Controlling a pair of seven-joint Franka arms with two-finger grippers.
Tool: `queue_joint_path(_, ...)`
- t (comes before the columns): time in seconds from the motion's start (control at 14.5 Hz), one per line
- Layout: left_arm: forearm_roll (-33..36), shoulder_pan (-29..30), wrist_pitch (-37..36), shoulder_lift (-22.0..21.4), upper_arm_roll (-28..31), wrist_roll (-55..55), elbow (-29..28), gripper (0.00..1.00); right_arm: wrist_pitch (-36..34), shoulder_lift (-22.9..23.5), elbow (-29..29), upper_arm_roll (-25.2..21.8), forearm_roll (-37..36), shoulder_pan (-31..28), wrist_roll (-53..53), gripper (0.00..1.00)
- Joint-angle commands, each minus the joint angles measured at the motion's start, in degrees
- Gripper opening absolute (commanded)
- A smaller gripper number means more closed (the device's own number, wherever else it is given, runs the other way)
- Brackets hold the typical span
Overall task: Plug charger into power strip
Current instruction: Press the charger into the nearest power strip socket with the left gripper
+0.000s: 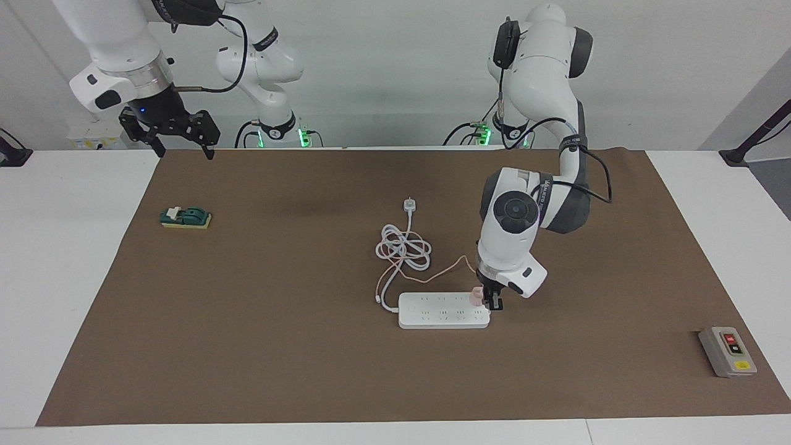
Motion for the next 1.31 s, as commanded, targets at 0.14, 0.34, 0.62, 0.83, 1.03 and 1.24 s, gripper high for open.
queue_joint_path(0.14,-0.42,-0.27,-2.75,0.38,0.34,2.61,-0.49,0.0,0.52,-0.64,-0.42,0.45,-0.24,-0.39,0.28,1.0)
queue_joint_path(0.34,-0.42,-0.27,-2.57,0.38,0.34,2.61,-0.49,0.0,0.52,-0.81,-0.6,0.45,-0.24,-0.39,0.28,1.0)
queue_joint_path(0.62,-0.51,-0.35,-2.04,0.56,0.34,2.61,-0.49,0.0,0.52,-0.81,-0.6,0.45,-0.24,-0.3,0.37,1.0)
queue_joint_path(0.83,-0.42,-0.44,-1.95,0.91,0.34,2.44,-0.49,0.0,0.52,-0.9,-0.69,0.53,-0.24,-0.3,0.28,1.0)
queue_joint_path(1.03,-0.42,-0.44,-1.87,1.0,0.34,2.44,-0.49,0.0,0.52,-0.9,-0.78,0.71,-0.24,-0.22,0.28,1.0)
queue_joint_path(1.24,-0.42,-0.44,-1.43,1.09,0.34,2.44,-0.49,0.0,0.52,-0.9,-0.77,0.71,-0.24,-0.3,0.36,1.0)
